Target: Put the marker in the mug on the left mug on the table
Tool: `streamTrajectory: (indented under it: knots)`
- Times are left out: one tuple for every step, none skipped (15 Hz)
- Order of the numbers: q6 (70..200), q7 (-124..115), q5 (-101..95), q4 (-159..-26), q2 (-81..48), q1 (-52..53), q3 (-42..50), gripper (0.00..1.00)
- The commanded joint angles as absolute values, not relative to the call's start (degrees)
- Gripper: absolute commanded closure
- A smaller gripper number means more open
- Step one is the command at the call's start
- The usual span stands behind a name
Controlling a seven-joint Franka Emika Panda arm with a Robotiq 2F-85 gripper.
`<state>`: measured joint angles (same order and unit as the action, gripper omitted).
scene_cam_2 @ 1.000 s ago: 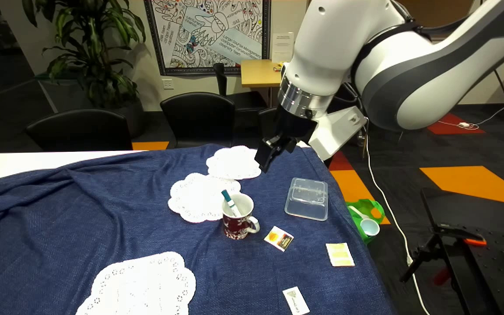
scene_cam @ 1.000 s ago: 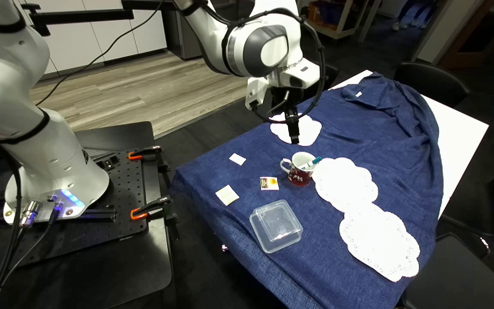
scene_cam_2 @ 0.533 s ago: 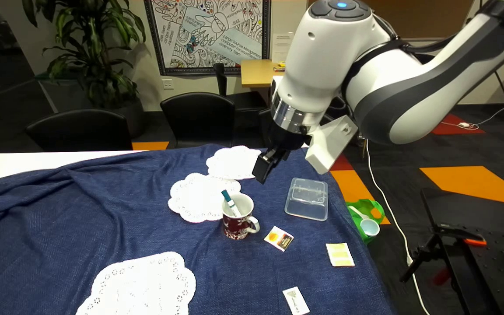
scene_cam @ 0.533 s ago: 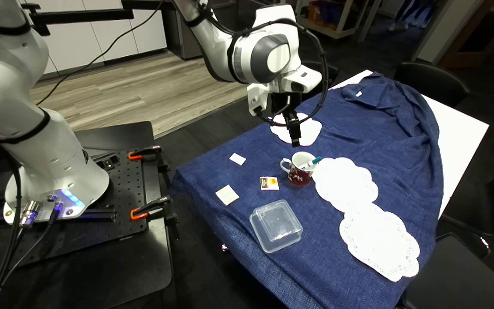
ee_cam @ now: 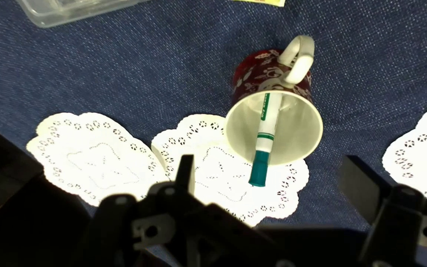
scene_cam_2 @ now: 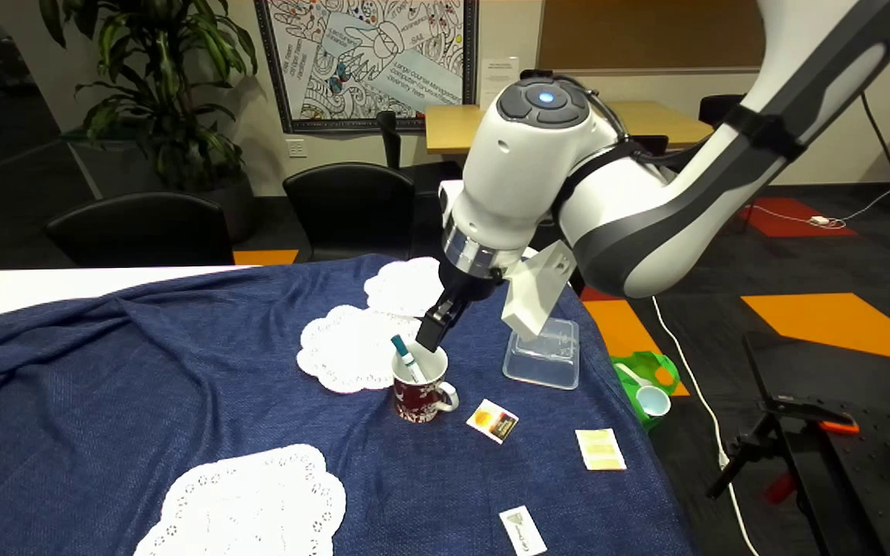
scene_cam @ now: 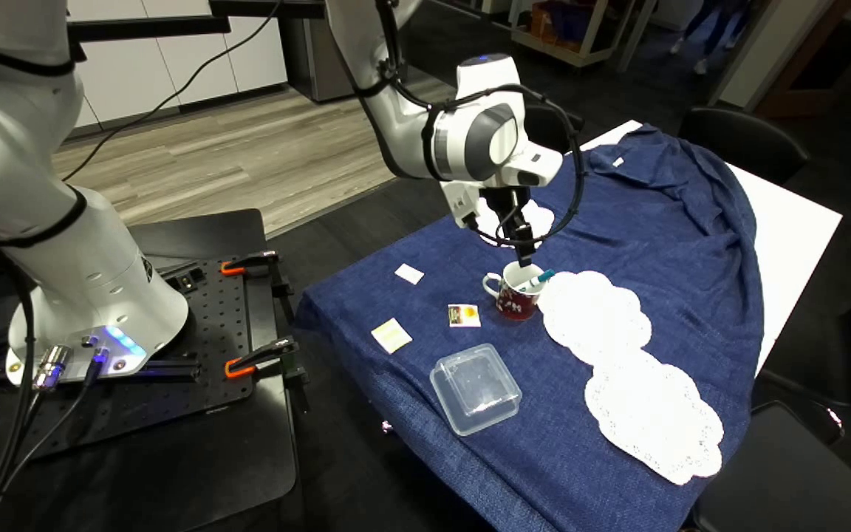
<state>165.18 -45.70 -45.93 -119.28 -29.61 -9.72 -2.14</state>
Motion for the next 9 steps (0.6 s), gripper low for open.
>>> streamTrajectory:
  knots:
    - [167.5,-48.2,-45.8,-114.9,-34.4,-9.1,-1.1,0.0]
    - [167.6,-48.2,-45.6,-114.2,-35.4,-9.2,-1.3,0.07]
    - [167.3,-48.1,-45.5,-113.6,-36.2,-9.3,-1.4,0.14]
    - [167.2,-48.1,-45.3,-113.0,-36.9,-9.3,-1.5,0.25]
    - [167.1,-47.9,-45.1,-112.5,-37.6,-9.4,-1.7,0.28]
    - [167.0,-47.5,-44.8,-112.1,-38.2,-9.7,-2.0,0.36]
    - [166.9,-47.4,-44.5,-111.7,-38.8,-9.9,-2.2,0.44]
    - [166.8,-47.2,-44.1,-111.3,-39.3,-10.0,-2.5,0.45]
    - [166.7,-47.1,-43.8,-110.9,-39.8,-10.2,-2.6,0.47]
